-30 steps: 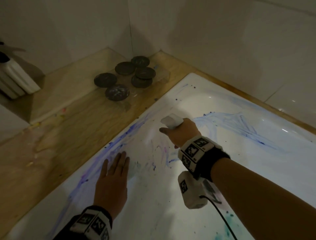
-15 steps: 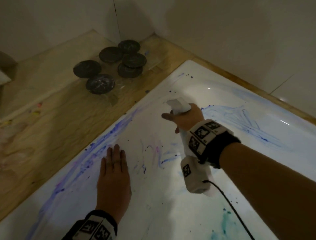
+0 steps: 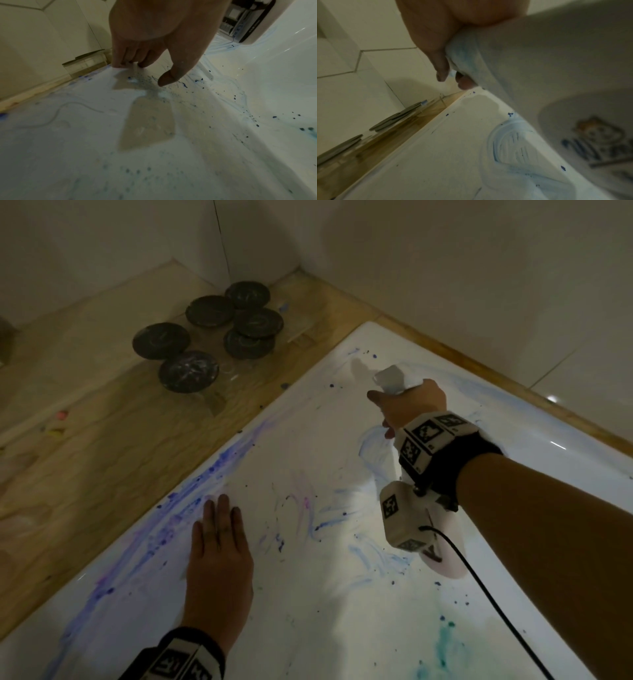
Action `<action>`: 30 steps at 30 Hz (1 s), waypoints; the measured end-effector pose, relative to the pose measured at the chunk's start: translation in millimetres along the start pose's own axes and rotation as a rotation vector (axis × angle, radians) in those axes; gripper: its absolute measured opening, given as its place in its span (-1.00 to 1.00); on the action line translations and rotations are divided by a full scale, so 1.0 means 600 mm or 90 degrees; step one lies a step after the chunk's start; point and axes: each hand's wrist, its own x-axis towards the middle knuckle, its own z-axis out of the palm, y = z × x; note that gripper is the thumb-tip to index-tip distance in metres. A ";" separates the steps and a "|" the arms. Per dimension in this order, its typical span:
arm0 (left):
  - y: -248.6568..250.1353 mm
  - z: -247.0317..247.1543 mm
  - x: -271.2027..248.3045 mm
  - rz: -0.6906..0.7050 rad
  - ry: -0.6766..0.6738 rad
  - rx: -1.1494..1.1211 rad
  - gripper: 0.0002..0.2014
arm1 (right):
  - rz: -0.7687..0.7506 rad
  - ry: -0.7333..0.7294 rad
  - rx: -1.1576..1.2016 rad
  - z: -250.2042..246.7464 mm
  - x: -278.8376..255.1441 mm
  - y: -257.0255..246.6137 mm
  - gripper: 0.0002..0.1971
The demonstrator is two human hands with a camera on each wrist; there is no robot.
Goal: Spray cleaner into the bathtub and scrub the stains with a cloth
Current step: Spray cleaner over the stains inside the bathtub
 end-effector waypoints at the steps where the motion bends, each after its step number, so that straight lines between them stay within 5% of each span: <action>1: -0.001 0.001 0.000 0.002 -0.001 0.004 -0.11 | 0.002 0.008 0.008 -0.002 0.002 -0.001 -0.60; 6: 0.000 0.001 -0.002 0.003 -0.003 0.001 -0.13 | 0.009 -0.033 -0.010 -0.016 0.018 -0.005 -0.41; 12: -0.001 0.004 -0.001 0.009 0.001 0.002 -0.11 | 0.044 0.099 0.037 -0.061 0.052 0.022 -0.62; 18: 0.001 0.018 0.002 0.004 -0.014 0.000 -0.08 | 0.105 0.051 0.080 -0.120 0.085 0.076 -0.36; 23: 0.001 0.021 0.002 0.005 -0.021 0.003 -0.10 | 0.145 0.105 0.081 -0.134 0.128 0.145 -0.45; 26: 0.004 0.019 0.004 0.008 -0.028 -0.004 -0.08 | 0.147 0.163 0.070 -0.149 0.090 0.133 -0.70; 30: 0.007 0.017 0.003 0.005 -0.039 -0.010 -0.08 | 0.127 0.130 0.058 -0.162 0.073 0.133 -0.54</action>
